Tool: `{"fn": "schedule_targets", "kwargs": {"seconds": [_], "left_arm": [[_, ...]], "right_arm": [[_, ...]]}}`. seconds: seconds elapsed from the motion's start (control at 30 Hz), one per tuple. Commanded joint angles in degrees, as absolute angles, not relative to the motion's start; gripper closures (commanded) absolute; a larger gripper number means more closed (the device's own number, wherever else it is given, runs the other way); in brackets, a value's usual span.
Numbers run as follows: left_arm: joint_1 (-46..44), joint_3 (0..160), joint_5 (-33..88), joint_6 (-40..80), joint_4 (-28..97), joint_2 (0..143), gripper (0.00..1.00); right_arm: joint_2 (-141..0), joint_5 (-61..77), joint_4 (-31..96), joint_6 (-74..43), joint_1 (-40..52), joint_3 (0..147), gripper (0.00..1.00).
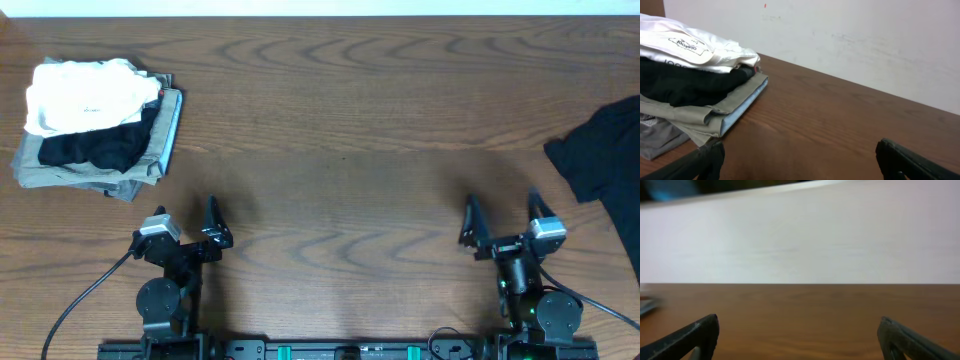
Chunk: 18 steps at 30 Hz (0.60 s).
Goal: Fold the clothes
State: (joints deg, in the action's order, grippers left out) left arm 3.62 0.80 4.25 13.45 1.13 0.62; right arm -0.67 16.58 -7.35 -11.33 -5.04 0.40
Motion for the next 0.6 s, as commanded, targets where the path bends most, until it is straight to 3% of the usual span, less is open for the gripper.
{"fn": "schedule_targets", "kwargs": {"seconds": [0.0, 0.4, 0.57], "left_arm": [[3.40, 0.23, 4.86, 12.91, 3.64, 0.23, 0.02], [3.40, 0.23, 4.86, 12.91, 3.64, 0.23, 0.02], [3.40, 0.23, 4.86, 12.91, 3.64, 0.23, 0.02]], "right_arm": [[-0.34, 27.31, -7.29, -20.18, -5.61, 0.32, 0.01], [-0.34, 23.70, -23.88, -19.44, -5.61, 1.65, 0.01], [-3.90, 14.66, -18.90, -9.98, -5.61, 10.57, 0.01]]}}
